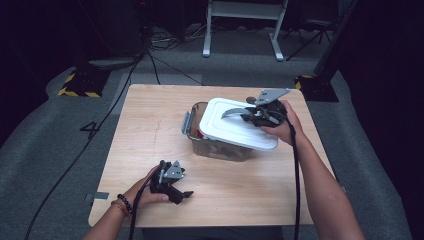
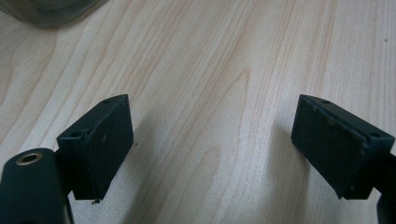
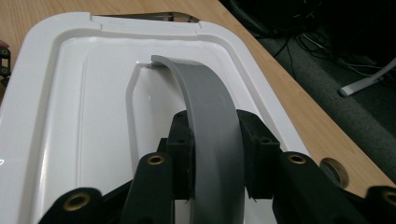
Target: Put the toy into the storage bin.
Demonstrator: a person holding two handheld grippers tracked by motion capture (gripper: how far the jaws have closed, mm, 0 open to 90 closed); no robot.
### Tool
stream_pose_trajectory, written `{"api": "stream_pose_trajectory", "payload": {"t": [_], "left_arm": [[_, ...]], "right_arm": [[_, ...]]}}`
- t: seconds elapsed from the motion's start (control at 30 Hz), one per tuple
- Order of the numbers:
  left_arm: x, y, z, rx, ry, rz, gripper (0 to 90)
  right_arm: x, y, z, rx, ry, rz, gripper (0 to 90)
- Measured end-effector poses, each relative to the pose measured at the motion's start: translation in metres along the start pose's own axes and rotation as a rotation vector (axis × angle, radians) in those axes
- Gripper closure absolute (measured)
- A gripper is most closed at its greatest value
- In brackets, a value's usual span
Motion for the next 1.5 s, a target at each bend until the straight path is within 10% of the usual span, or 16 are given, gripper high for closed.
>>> {"api": "stream_pose_trajectory", "payload": {"t": [0.67, 1.5], "left_arm": [[0.000, 0.000, 0.000, -0.001, 0.001, 0.001, 13.3], [0.001, 0.001, 0.001, 0.005, -0.003, 0.003, 13.3]], "right_arm": [[-0.023, -0.050, 0.007, -0.042, 0.056, 0.073, 68.8], [-0.019, -0.039, 0.008, -0.065, 0.021, 0.018, 53.7]]}}
Point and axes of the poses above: each handheld gripper's, and its own axes: y roughly backward along the jaws, x roughly out of its underside, z roughly to its left, the point moved 2 cm from there along -y, roughly forward along the jaws, and after that the axes turned 1 degree about -y, right-handed, at the moved point
